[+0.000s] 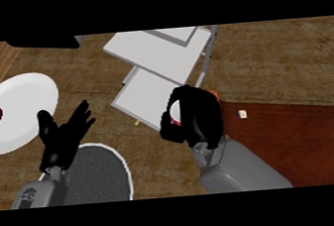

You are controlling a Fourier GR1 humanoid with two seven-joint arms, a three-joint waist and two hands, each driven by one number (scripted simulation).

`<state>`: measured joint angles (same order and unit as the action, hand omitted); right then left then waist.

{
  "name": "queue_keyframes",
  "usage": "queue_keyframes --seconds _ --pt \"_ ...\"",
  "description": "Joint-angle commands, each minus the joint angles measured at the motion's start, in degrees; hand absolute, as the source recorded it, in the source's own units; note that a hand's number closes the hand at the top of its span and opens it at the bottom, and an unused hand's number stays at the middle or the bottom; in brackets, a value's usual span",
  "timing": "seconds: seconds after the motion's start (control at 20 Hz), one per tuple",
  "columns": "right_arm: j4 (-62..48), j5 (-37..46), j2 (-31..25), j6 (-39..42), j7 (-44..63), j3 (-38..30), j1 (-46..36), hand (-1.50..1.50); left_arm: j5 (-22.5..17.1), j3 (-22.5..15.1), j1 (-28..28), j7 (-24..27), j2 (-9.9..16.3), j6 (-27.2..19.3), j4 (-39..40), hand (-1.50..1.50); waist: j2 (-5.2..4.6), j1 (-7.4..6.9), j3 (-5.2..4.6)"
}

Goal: Pick the can from the tray and place it in the tiered shelf

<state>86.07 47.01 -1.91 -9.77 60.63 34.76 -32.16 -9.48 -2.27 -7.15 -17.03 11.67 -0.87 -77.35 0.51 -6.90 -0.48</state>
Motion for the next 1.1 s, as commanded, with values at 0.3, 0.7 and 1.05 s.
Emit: queue_keyframes --seconds 0.3,0.7,1.05 --pt "-1.3 10.9 1.9 -3.1 20.6 2.2 -19.8 1.50 0.8 -0.4 1.2 -1.2 0.5 0.2 2.1 0.00 0.78 0.31 -0.11" --pt "-4.9 12.1 1.9 2.8 24.5 -3.9 -32.8 1.50 0.1 0.9 0.8 -1.2 0.3 -0.6 2.7 0.00 0.89 2.30 -0.07" --pt "-11.7 13.0 1.9 5.4 24.6 -13.4 -45.2 1.50 0.5 1.3 0.7 -1.8 0.8 -1.1 1.7 0.00 0.64 2.83 0.00"
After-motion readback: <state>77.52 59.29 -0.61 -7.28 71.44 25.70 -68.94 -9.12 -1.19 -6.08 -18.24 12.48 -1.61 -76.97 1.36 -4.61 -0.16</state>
